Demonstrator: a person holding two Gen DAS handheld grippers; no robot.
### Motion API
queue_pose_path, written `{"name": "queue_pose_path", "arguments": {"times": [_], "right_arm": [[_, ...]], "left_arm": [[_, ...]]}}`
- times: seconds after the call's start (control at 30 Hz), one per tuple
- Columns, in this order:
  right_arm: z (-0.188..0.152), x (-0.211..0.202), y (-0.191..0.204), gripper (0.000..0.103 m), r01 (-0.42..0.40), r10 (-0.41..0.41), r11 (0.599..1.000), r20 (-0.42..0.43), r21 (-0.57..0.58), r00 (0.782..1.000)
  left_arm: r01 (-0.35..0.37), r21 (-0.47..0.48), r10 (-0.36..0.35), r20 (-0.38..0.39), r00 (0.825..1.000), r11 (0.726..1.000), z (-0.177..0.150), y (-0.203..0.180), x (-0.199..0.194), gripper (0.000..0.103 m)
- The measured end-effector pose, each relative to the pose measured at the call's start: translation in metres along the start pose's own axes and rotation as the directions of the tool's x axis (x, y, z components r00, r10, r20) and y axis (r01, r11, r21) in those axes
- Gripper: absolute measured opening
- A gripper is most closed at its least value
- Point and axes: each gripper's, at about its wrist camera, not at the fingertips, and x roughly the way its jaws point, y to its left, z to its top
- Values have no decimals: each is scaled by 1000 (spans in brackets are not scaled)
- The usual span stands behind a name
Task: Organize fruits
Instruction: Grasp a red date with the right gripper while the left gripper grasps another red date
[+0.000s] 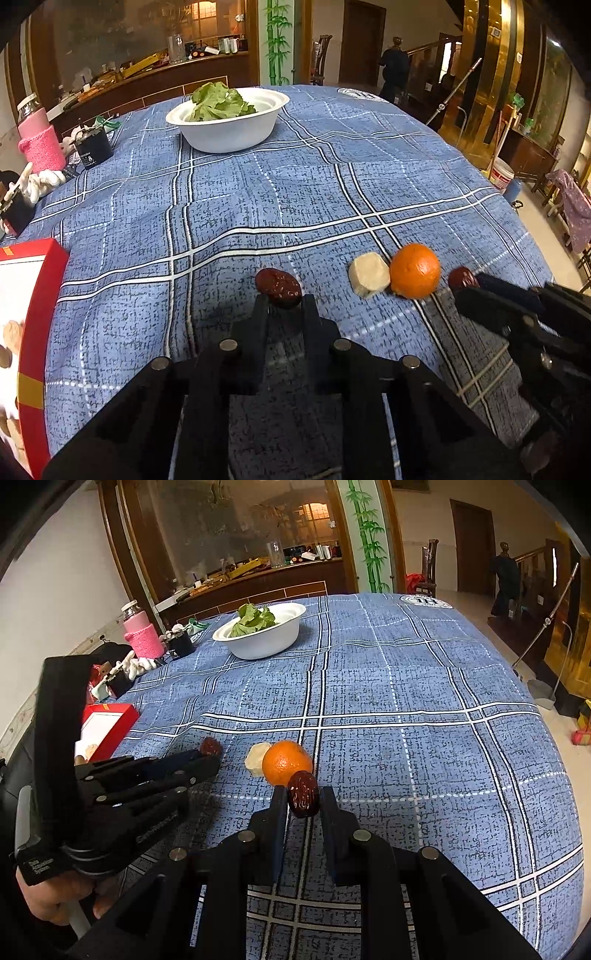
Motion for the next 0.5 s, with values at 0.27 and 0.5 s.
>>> {"name": "queue_pose_path", "arguments": {"times": [0.27, 0.5], "right_arm": [[-1, -1, 5, 19, 12, -12, 1000, 11, -23, 1000], [-1, 2, 13, 19, 14, -14, 999, 2, -37, 1000]], "left_arm": [[-1, -35, 3, 52, 999, 999, -13, 21, -36, 0], [3, -41, -2, 6, 1000, 999, -18, 38, -38, 6]]}}
